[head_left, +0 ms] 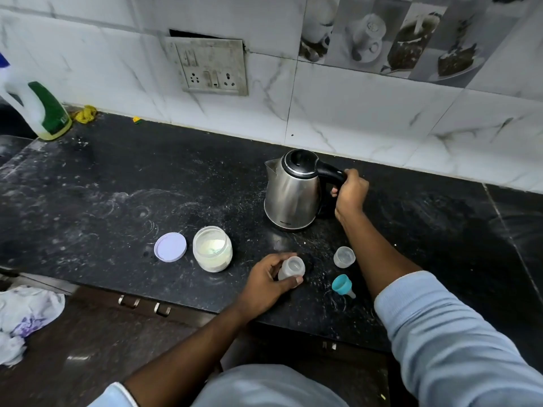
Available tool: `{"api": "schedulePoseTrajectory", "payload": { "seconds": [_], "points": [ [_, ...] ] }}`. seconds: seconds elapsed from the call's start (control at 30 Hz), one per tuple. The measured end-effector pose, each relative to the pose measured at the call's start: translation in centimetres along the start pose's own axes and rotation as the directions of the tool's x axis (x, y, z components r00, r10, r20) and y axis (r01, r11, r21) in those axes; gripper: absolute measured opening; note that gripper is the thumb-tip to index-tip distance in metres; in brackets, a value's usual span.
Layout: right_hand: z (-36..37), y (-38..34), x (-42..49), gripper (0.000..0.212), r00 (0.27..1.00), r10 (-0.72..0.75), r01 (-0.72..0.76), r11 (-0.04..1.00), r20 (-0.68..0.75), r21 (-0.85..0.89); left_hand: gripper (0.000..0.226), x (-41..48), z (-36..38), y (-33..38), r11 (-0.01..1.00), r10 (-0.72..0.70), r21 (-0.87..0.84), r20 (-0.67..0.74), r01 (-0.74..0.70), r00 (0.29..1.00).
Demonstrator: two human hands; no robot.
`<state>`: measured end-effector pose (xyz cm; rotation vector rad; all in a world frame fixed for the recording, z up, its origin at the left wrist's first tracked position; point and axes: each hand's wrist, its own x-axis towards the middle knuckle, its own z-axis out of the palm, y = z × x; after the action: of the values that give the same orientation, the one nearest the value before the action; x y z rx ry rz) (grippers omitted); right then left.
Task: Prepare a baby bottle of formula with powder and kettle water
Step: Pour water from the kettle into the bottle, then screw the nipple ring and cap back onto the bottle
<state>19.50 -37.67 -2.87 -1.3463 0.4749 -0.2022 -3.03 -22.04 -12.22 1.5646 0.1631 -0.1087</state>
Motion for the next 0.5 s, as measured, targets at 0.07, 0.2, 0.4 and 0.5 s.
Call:
{"api": "schedulePoseTrajectory", "payload": {
  "seconds": [0.07, 0.2, 0.4, 0.5],
  "points": [
    [-0.4, -0.2, 0.1, 0.029, 0.999, -0.009, 0.01, 1.0, 0.049, -0.021, 0.062, 0.0, -0.1, -0.1, 1.0, -0.02, -0.014, 0.028, 0.021, 0.999],
    [-2.0, -1.1, -0.3, 0.028, 0.984, -0.043, 0.063, 0.992, 0.171, -0.113, 0.072, 0.2, -0.4, 0.1, 1.0, -0.024, 0.017, 0.054, 0.023, 0.998],
    [-11.3, 0.6, -6.5, 0.011, 0.948, -0.285, 0.315, 0.788, 0.14, -0.528, 0.077, 0.9, -0.8, 0.1, 0.996, 0.006, 0.086, 0.105, -0.015, 0.994],
    [-16.4, 3.1, -10.9, 0.02, 0.931, -0.24, 0.364, 0.687, 0.276, -0.629, 0.07, 1.1, -1.1, 0.0, 0.991, 0.032, 0.124, 0.134, -0.049, 0.99]
  ]
}}
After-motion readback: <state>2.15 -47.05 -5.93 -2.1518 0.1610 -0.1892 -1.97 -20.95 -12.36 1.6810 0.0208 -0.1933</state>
